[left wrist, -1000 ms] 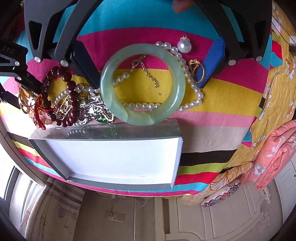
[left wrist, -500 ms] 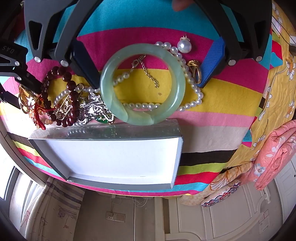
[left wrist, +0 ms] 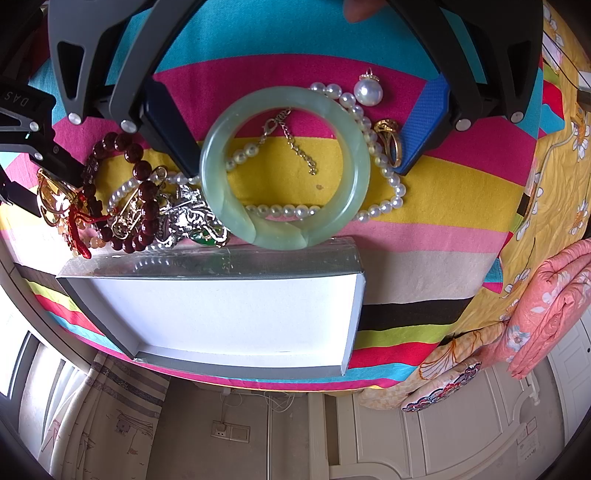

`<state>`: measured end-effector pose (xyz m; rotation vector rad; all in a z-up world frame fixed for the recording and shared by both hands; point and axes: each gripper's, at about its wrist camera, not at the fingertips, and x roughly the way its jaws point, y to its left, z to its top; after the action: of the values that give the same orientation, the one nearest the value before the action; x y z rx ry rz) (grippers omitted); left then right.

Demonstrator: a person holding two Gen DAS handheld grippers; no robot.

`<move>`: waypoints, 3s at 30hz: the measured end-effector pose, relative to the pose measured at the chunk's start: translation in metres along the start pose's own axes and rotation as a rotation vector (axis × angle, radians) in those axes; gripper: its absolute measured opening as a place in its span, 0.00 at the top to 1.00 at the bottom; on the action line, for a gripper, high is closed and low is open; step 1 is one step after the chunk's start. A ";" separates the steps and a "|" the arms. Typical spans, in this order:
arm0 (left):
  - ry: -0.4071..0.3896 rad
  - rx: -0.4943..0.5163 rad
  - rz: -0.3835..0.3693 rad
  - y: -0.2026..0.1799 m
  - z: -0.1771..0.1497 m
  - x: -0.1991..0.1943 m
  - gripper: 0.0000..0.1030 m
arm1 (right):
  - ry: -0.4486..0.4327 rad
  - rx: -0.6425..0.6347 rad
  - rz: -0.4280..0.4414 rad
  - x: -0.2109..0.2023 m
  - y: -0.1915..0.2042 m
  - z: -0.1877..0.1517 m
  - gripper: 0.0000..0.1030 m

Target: Organize jewelry

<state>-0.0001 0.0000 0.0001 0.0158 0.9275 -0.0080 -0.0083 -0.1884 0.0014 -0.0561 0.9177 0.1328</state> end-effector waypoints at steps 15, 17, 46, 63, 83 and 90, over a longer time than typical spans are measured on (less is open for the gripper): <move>0.000 0.000 0.000 0.000 0.000 0.000 0.02 | 0.000 0.000 0.000 0.000 0.000 0.000 0.15; 0.000 0.000 0.000 0.000 0.000 0.000 0.02 | 0.000 0.000 0.000 0.000 0.000 0.000 0.16; 0.000 -0.003 0.002 0.000 0.000 0.000 0.02 | 0.000 0.000 -0.001 -0.001 -0.001 0.001 0.16; 0.017 0.041 -0.041 0.003 -0.015 -0.012 0.02 | 0.032 -0.140 0.170 -0.019 -0.001 -0.013 0.16; -0.071 0.304 -0.051 -0.027 -0.015 -0.034 0.53 | -0.193 -0.079 0.235 -0.067 -0.022 -0.021 0.16; -0.088 0.327 -0.063 -0.032 -0.019 -0.033 0.86 | -0.192 -0.089 0.276 -0.072 -0.021 -0.022 0.30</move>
<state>-0.0350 -0.0314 0.0146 0.2878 0.8299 -0.2170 -0.0658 -0.2185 0.0449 0.0012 0.7238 0.4283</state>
